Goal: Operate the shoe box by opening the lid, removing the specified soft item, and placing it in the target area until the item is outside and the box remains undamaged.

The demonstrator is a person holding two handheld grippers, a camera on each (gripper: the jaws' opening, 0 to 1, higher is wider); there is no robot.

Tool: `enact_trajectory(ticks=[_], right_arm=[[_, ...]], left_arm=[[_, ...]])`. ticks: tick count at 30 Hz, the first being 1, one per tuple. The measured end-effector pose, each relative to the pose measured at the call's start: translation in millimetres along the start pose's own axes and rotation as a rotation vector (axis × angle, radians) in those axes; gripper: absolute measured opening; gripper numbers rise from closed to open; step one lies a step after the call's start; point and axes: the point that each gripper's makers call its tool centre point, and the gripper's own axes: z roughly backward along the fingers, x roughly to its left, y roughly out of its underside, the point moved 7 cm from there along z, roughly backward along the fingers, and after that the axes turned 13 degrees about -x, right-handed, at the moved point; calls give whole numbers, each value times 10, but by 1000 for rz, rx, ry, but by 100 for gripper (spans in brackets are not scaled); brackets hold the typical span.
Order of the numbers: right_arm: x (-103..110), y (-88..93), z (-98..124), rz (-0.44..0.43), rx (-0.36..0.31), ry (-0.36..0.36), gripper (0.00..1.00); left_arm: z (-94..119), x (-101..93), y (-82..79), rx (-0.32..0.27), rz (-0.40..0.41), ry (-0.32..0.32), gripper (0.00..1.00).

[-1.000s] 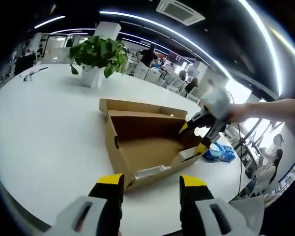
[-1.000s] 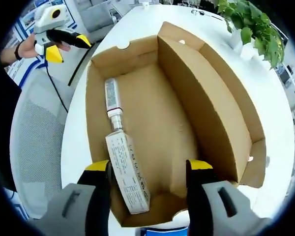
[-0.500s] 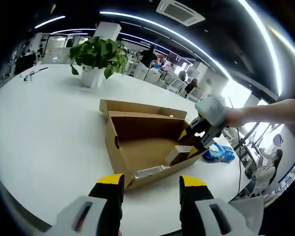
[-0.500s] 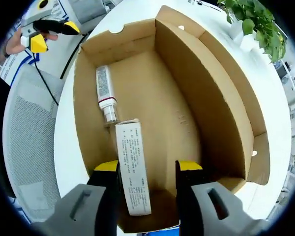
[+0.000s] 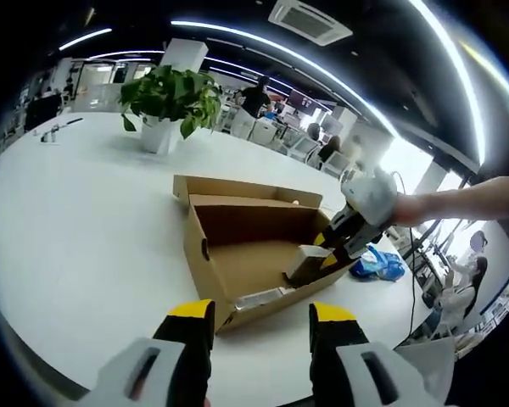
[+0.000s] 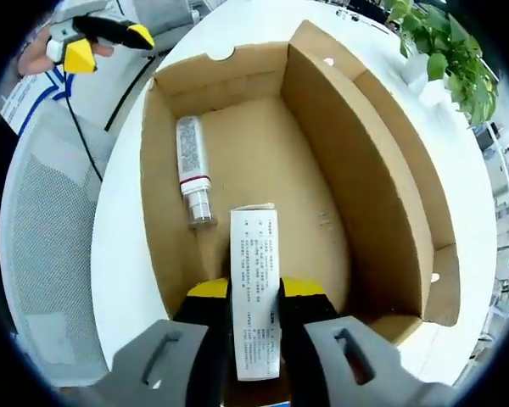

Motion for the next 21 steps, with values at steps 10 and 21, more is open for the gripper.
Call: enact_trajectory(ticks=[10, 21], right_arm=[[-50, -154, 275, -26, -79, 39, 18], [-31, -349, 661, 27, -146, 84, 18]], left_arm=[[-73, -26, -61, -7, -12, 27, 45], [-143, -155, -149, -5, -46, 71, 45]])
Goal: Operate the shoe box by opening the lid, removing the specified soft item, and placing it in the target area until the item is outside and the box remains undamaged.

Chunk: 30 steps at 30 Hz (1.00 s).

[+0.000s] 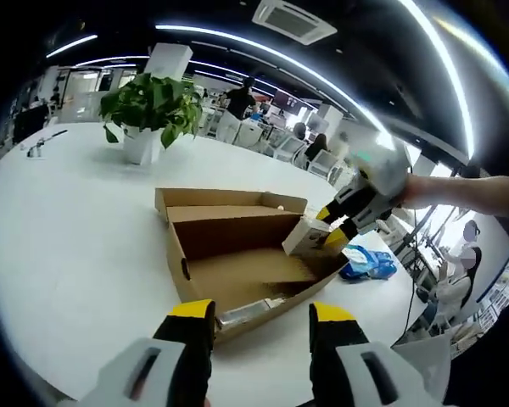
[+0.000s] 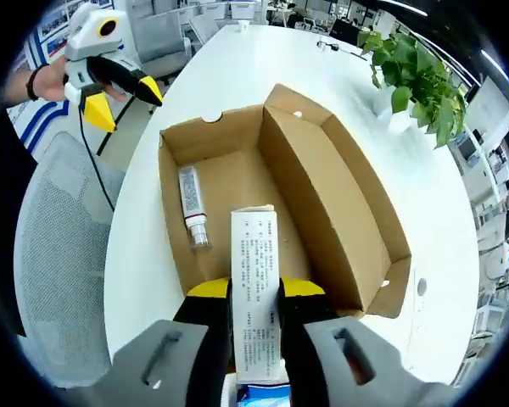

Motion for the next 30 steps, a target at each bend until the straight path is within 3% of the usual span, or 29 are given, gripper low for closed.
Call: enact_trajectory(ticks=[6, 14, 30], right_arm=[[-24, -70, 231, 16, -30, 49, 18], [-48, 32, 478, 21, -22, 102, 18], [43, 698, 1022, -86, 15, 214, 18]], left_arm=[[-79, -62, -44, 1, -13, 30, 45], [-174, -196, -19, 20, -23, 68, 45], [-516, -518, -62, 56, -70, 154, 45]])
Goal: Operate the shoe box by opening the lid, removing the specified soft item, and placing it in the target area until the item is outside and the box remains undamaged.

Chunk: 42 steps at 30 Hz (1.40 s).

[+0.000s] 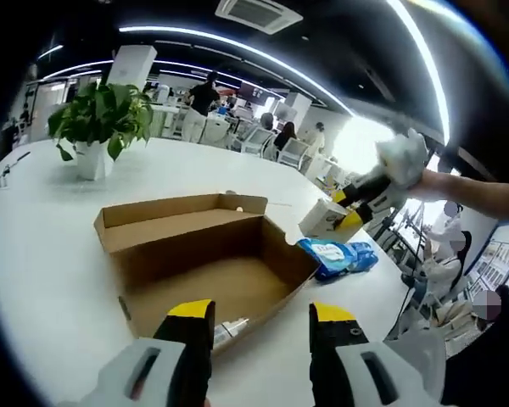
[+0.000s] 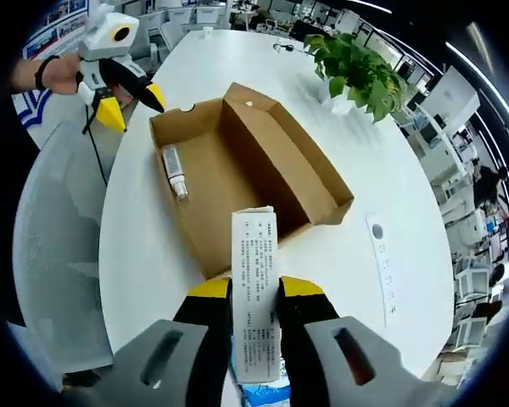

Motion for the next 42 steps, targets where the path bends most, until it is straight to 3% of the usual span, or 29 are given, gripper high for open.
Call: enact_trajectory(ticks=[17, 26, 32, 42], right_arm=[[126, 1112, 681, -170, 72, 104, 18], [234, 1593, 1003, -246, 105, 146, 18], [292, 1801, 1147, -281, 114, 165, 18], [317, 1989, 1220, -301, 119, 168, 18]], left_arm=[[-453, -398, 35, 55, -27, 98, 45], [-657, -650, 107, 85, -42, 140, 45], [-784, -811, 135, 103, -53, 169, 45], [-917, -989, 189, 117, -58, 186, 45]])
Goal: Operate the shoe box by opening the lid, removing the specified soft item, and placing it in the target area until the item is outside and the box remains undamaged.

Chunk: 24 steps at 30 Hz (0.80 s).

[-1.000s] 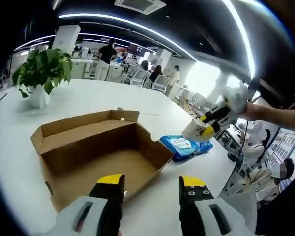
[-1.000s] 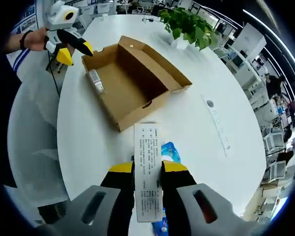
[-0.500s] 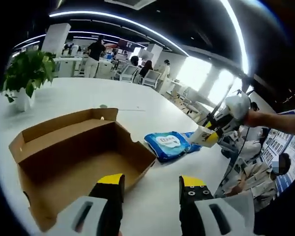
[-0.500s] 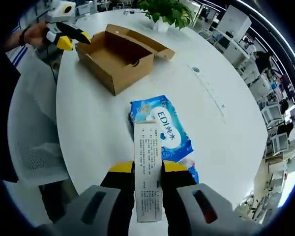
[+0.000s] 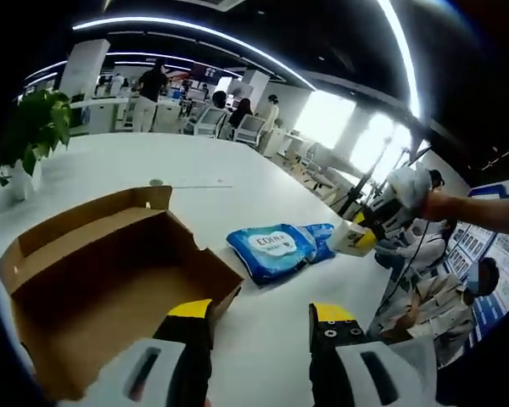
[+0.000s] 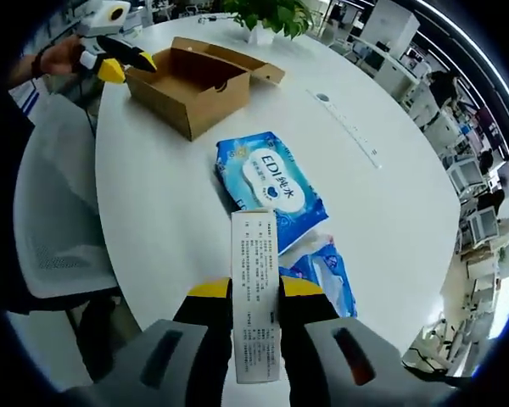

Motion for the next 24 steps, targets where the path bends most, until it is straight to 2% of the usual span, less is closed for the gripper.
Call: enact_trajectory(ticks=[8, 14, 19, 24], right_arm=[[-170, 19, -33, 10, -2, -6, 18], [-409, -32, -115, 37, 8, -11, 18], [-629, -59, -185, 138, 39, -2, 18], [-853, -85, -300, 174, 59, 4, 18]], left_arm=[[-37, -30, 17, 4, 5, -14, 45], [24, 26, -3, -7, 12, -48, 45], [147, 103, -1, -24, 28, -97, 45], [292, 210, 3, -38, 43, -147, 45]])
